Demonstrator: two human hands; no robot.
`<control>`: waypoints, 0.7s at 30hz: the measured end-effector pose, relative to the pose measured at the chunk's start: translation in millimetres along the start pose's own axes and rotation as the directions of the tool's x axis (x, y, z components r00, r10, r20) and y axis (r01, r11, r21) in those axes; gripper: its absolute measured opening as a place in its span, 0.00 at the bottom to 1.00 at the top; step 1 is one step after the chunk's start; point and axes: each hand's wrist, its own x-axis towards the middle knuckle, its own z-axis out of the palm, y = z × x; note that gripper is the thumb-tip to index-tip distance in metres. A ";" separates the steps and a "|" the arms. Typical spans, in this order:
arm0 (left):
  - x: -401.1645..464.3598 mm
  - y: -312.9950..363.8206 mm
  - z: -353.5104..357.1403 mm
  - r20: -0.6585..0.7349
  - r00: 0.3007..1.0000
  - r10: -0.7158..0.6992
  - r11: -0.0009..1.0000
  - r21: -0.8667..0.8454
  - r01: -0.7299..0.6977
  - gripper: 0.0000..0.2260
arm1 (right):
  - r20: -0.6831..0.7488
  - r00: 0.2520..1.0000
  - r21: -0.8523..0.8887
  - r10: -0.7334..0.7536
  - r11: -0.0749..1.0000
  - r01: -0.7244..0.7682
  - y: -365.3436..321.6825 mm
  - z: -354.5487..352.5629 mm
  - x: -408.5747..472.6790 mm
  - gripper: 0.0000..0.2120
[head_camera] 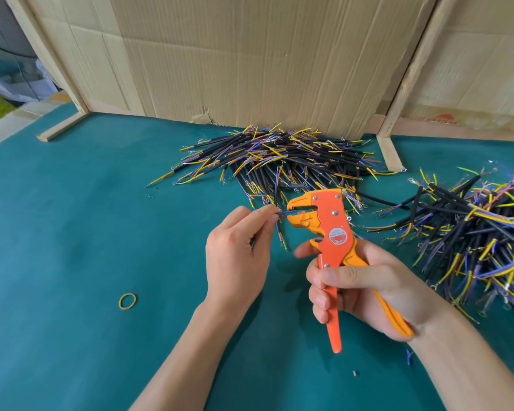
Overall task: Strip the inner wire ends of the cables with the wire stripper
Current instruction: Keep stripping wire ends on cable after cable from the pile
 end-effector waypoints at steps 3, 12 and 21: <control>0.2 0.1 0.0 0.003 1.000 0.001 1.000 -0.003 -0.001 0.06 | -0.016 1.000 -0.024 0.010 1.000 -0.011 0.0 -0.3 -0.1 0.15; -0.3 0.6 -0.4 0.010 1.000 -0.003 1.000 -0.011 0.003 0.06 | -0.033 0.999 0.024 -0.011 1.000 0.012 1.9 0.9 0.7 0.18; 0.6 1.1 -0.5 -0.002 1.000 -0.010 1.000 -0.019 0.010 0.06 | 0.003 1.000 0.013 -0.008 1.000 0.008 1.9 -0.7 0.3 0.18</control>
